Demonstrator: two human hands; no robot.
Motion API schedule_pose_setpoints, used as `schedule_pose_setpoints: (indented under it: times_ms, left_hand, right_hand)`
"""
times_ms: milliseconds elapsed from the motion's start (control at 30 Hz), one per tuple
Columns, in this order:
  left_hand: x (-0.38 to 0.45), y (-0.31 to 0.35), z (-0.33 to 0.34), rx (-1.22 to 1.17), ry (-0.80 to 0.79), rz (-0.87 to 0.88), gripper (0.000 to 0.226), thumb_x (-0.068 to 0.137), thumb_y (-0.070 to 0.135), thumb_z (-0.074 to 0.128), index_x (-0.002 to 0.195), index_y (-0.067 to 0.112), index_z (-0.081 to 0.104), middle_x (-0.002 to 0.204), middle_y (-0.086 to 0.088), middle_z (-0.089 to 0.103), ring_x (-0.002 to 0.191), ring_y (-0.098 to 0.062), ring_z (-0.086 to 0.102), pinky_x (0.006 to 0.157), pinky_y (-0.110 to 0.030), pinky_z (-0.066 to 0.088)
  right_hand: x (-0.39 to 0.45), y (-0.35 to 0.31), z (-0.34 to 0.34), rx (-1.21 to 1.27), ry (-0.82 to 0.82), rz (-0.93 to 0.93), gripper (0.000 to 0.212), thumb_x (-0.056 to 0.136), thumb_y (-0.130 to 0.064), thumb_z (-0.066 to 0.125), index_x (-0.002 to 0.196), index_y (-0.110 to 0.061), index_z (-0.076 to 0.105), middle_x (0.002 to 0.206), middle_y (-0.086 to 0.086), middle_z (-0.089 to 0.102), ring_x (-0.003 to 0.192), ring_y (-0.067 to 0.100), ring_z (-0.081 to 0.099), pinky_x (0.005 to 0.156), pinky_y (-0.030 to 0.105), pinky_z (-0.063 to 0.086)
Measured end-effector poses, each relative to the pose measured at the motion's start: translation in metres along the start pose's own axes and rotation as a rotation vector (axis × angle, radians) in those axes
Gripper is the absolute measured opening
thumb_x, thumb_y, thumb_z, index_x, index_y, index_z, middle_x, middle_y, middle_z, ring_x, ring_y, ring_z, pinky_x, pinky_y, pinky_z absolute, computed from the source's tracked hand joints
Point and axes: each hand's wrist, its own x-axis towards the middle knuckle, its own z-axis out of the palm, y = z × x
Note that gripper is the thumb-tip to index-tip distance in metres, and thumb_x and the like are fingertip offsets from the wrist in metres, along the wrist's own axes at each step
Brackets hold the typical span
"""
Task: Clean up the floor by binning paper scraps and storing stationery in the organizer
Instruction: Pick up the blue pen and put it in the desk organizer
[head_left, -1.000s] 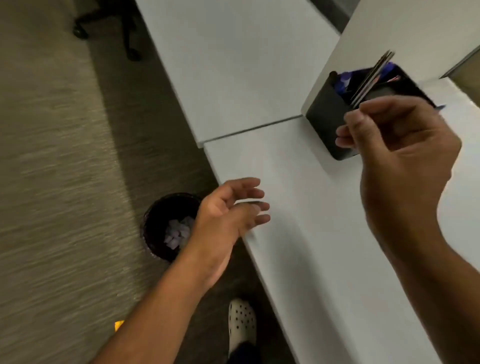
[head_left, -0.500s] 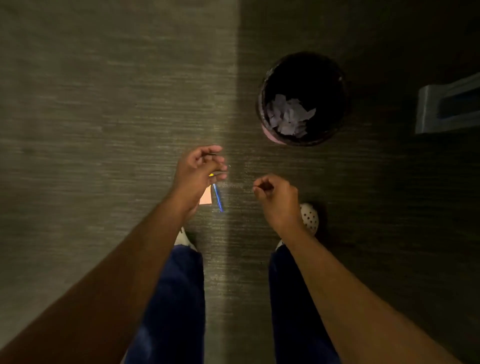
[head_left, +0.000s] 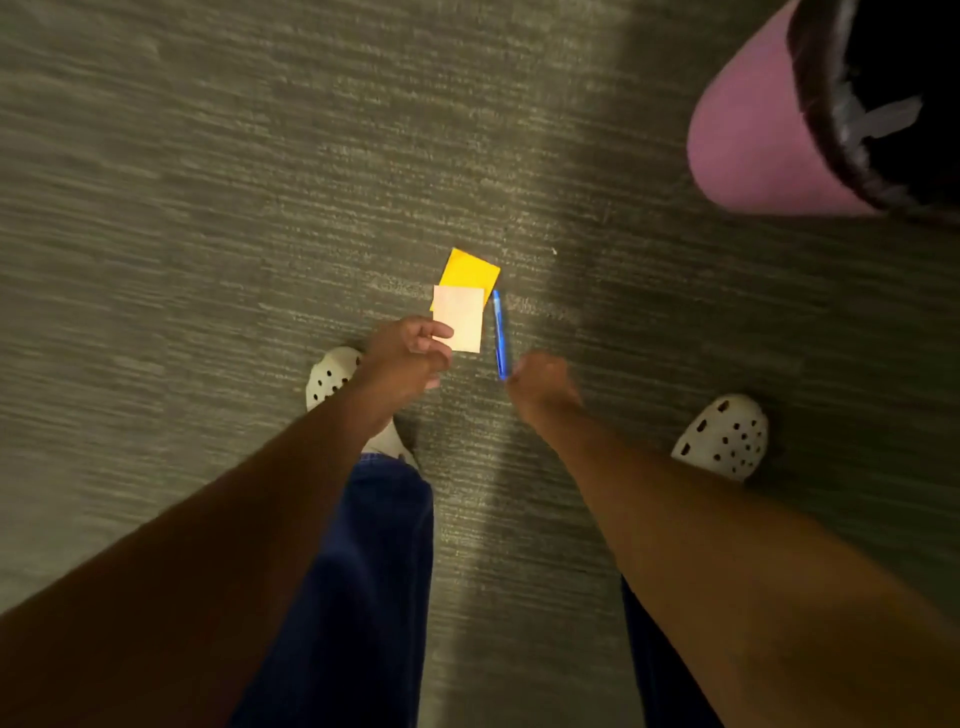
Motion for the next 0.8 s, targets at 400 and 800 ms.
schedule_pose_setpoints:
  times_ms: [400,800]
  left_hand:
    - [0.057,-0.024,-0.010,0.134,0.017,0.026,0.026,0.093,-0.004,0.063,0.115,0.008,0.068,0.098,-0.014,0.071,0.086,-0.025,0.064,0.075,-0.036,0.052]
    - [0.000,0.059,0.056,-0.249,-0.099,0.165,0.017,0.097,0.026,0.069,0.111,0.021,0.078,0.091,-0.004,0.071,0.076,-0.014,0.060,0.061,-0.022,0.049]
  right_hand:
    - [0.061,-0.017,0.041,0.064,0.152,0.021,0.034,0.103,-0.029,0.056,0.126,-0.005,0.064,0.123,0.021,0.069,0.116,0.037,0.067,0.097,0.041,0.054]
    - [-0.056,-0.028,-0.052,0.812,-0.107,-0.169,0.013,0.085,-0.031,0.039,0.076,-0.024,0.046,0.061,-0.004,0.045,0.051,0.010,0.039,0.051,0.028,0.030]
